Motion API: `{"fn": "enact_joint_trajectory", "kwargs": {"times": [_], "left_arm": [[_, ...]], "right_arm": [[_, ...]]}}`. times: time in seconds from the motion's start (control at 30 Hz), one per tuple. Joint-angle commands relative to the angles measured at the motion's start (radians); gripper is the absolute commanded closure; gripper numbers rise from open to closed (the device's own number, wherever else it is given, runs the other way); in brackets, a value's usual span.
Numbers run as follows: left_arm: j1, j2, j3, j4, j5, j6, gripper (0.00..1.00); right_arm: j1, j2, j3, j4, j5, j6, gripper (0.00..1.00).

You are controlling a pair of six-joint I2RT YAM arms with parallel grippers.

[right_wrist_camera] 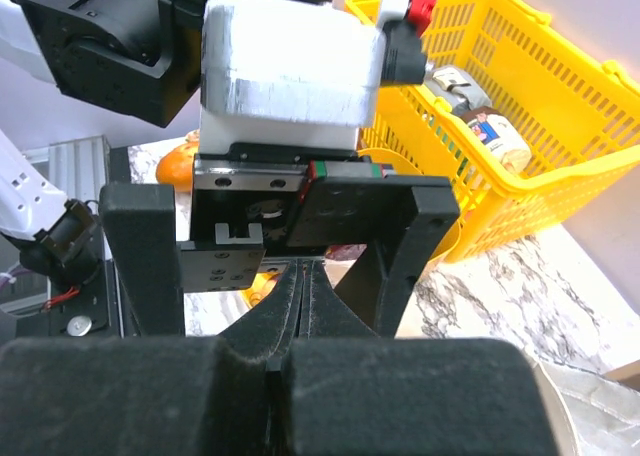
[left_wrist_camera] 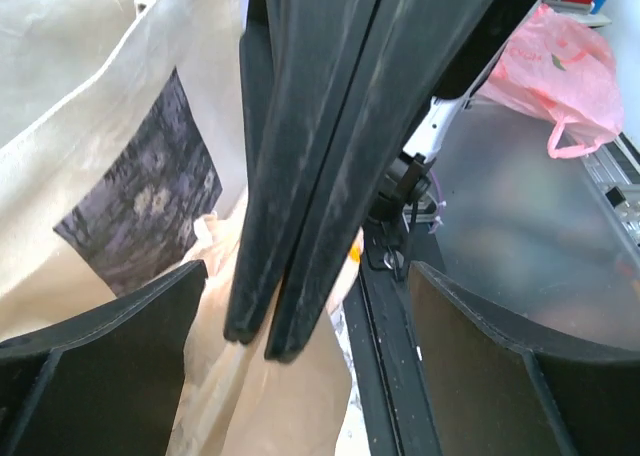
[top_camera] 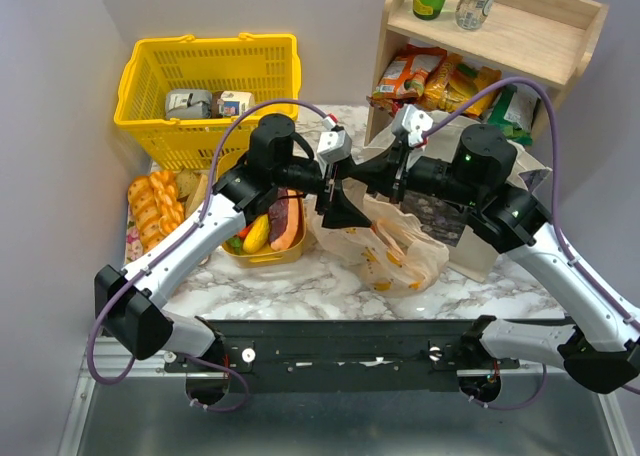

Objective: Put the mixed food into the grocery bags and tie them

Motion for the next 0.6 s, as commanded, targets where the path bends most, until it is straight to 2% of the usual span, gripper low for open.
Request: {"fn": "enact_joint_trajectory", "kwargs": {"times": [0.0, 0.1, 0.2, 0.23, 0.3, 0.33, 0.4, 0.43, 0.53, 0.57], "left_arm": [[-0.003, 0.002, -0.033, -0.087, 0.024, 0.043, 0.11], [-0.005, -0.004, -0.065, -0.087, 0.012, 0.046, 0.14], [-0.003, -0.002, -0.088, -0.086, 0.0, 0.043, 0.22], [-0.003, 0.001, -0.092, -0.083, -0.006, 0.042, 0.31], [-0.005, -0.005, -0.102, -0.058, -0.038, 0.022, 0.4], [-0.005, -0.007, -0.106, -0.052, -0.051, 0.02, 0.51], [-0.005, -0.01, -0.111, -0.046, -0.086, 0.016, 0.63], [-0.003, -0.013, -0.114, -0.049, -0.129, 0.016, 0.77], [0.001, -0.019, -0.132, -0.058, -0.234, 0.002, 1.0], [0.007, -0.021, -0.14, -0.057, -0.239, -0.003, 1.0]], "right_arm": [[0.005, 0.005, 0.001, -0.003, 0.054, 0.019, 0.99], [0.005, 0.013, 0.006, 0.003, 0.073, 0.03, 0.99], [0.005, 0.02, 0.009, 0.011, 0.087, 0.037, 0.99], [0.004, 0.023, 0.009, 0.014, 0.09, 0.04, 0.99], [0.005, 0.033, 0.011, 0.015, 0.106, 0.043, 0.99], [0.005, 0.036, 0.009, 0.017, 0.115, 0.047, 0.99], [0.005, 0.039, 0.006, 0.017, 0.144, 0.051, 0.99], [0.005, 0.039, 0.005, 0.018, 0.156, 0.053, 0.99], [0.002, 0.036, -0.006, 0.018, 0.201, 0.062, 0.99], [0.001, 0.031, -0.011, 0.017, 0.21, 0.063, 0.91]]}}
